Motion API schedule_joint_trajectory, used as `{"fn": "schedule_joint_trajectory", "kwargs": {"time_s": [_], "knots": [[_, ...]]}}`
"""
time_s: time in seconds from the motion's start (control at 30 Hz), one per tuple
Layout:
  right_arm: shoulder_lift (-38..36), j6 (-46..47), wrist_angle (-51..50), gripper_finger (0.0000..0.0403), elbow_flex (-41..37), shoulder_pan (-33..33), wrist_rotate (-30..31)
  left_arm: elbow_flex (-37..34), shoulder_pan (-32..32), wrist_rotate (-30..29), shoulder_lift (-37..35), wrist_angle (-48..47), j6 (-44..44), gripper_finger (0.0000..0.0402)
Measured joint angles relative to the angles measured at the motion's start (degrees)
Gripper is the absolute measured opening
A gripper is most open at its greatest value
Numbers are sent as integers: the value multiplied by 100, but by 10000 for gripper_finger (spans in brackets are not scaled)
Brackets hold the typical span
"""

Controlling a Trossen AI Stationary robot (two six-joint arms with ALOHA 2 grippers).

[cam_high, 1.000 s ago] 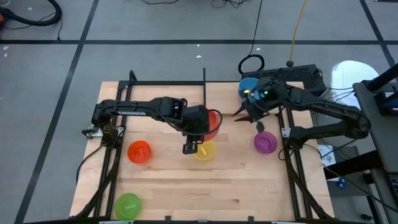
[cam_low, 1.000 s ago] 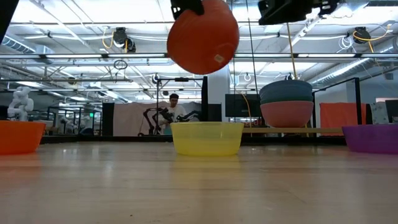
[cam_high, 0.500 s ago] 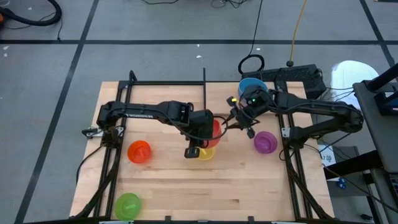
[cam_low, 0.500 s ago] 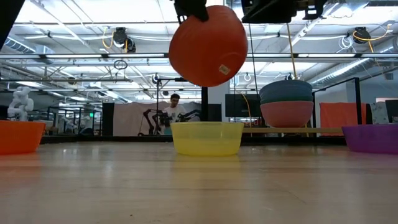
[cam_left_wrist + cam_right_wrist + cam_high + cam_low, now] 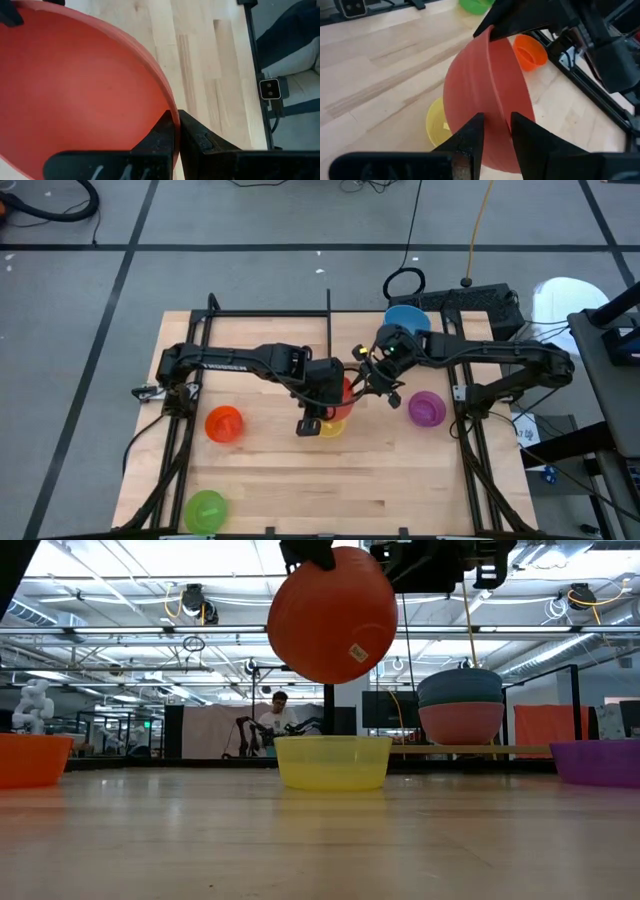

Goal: Place and stack bowls onto a shelf
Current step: Stack the orange bowl on top of the blue bowl on the shelf

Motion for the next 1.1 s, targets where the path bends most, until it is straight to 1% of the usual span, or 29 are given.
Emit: {"fn": "schedule_joint_trajectory", "kwargs": {"time_s": [0.17,0.4,0.5,0.63,0.73,0.8,0.93,1.1], "knots": [[132,39,-104,89,2,55,-552,-2,-9,59,0,17,74,8],[318,38,-138,84,4,111,-688,-2,-7,24,4,4,105,8],[384,-1,-148,64,4,114,-687,-2,-7,-36,4,-2,103,8],[447,-105,-201,17,1,120,-646,-2,2,-88,4,-31,107,8],[448,-301,-258,9,-4,128,-539,-2,14,-174,2,-30,150,8],[447,-346,-259,7,-5,127,-536,-2,7,-251,-5,-17,171,19],[462,-301,-260,2,-16,135,-491,20,29,-406,-39,192,43,59],[451,-305,-327,1,-7,132,-462,18,75,-368,-28,359,-138,90]]}}
